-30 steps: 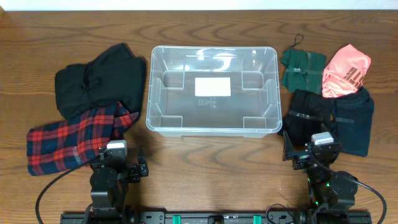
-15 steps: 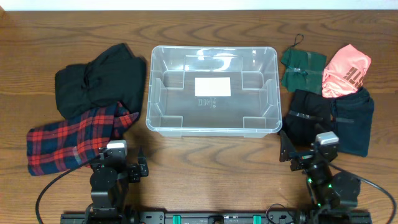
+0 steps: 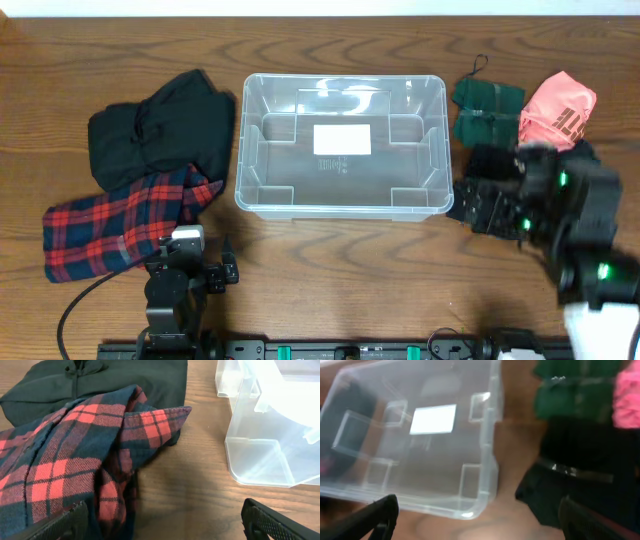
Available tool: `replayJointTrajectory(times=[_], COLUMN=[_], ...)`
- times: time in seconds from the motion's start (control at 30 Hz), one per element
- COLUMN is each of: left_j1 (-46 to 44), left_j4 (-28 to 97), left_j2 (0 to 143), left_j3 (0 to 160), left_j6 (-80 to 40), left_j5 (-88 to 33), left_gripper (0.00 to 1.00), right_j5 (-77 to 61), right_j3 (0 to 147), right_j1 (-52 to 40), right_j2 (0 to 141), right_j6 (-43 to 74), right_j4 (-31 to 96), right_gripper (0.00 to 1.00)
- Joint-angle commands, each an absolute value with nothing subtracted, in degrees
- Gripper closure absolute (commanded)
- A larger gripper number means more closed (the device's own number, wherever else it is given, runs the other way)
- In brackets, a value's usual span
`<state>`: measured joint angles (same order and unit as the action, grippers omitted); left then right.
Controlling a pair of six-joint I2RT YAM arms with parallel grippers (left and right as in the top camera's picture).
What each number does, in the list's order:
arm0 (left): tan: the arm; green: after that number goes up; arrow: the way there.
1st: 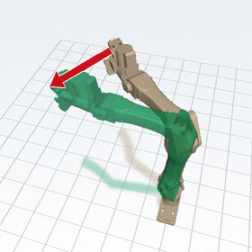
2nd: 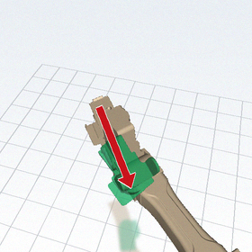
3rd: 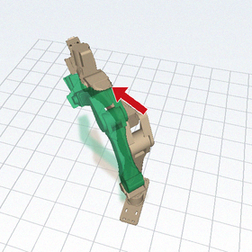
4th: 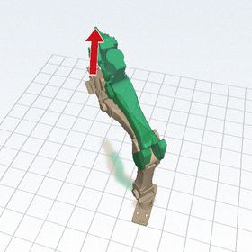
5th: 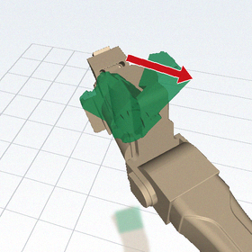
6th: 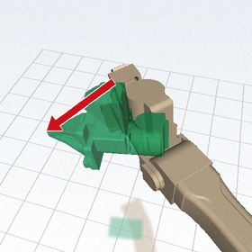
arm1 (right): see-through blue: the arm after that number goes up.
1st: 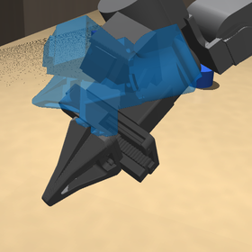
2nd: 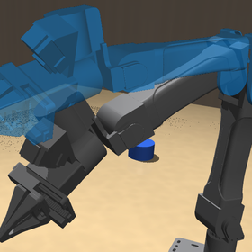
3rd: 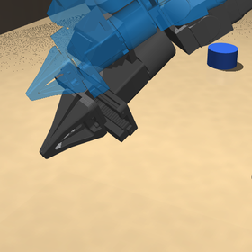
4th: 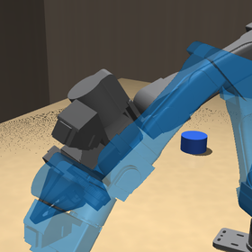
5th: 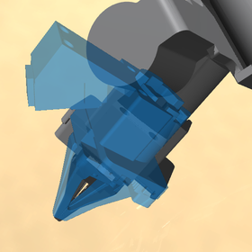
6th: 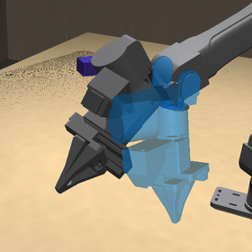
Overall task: Pack container
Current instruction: 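Reach right gripper to the black folded garment and grasp it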
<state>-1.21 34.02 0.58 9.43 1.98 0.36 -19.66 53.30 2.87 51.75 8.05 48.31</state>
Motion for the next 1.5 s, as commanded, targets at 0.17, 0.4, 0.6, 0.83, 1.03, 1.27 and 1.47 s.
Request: replayJointTrajectory(times=[0.17, 0.4, 0.6, 0.83, 1.03, 1.27, 1.47], left_j1=[-0.93, -0.93, -0.93, -0.93, -0.93, -0.93, -0.93], left_j4=[33.74, 33.74, 33.74, 33.74, 33.74, 33.74, 33.74], left_j2=[0.19, 0.19, 0.19, 0.19, 0.19, 0.19, 0.19], left_j3=[8.73, 8.73, 8.73, 8.73, 8.73, 8.73, 8.73], left_j6=[2.76, 2.76, 2.76, 2.76, 2.76, 2.76, 2.76], left_j5=[0.40, 0.40, 0.40, 0.40, 0.40, 0.40, 0.40], left_gripper=[0.02, 0.02, 0.02, 0.02, 0.02, 0.02, 0.02], right_j5=[-23.00, -22.90, -20.80, -20.82, -24.60, -29.36, -44.12], right_j3=[65.65, 64.25, 63.42, 63.40, 63.05, 63.31, 65.52], right_j1=[12.38, 26.48, 27.90, 27.59, 26.46, 26.81, 28.82], right_j2=[68.23, 82.13, 93.38, 102.61, 108.47, 108.20, 96.92], right_j6=[4.86, 4.25, 3.88, 4.23, 3.90, 3.42, 4.25], right_j4=[56.77, 58.74, 53.56, 48.01, 44.69, 45.89, 50.72], right_gripper=[0.01, 0.01, 0.01, 0.01, 0.22, 0.82, 0.99])
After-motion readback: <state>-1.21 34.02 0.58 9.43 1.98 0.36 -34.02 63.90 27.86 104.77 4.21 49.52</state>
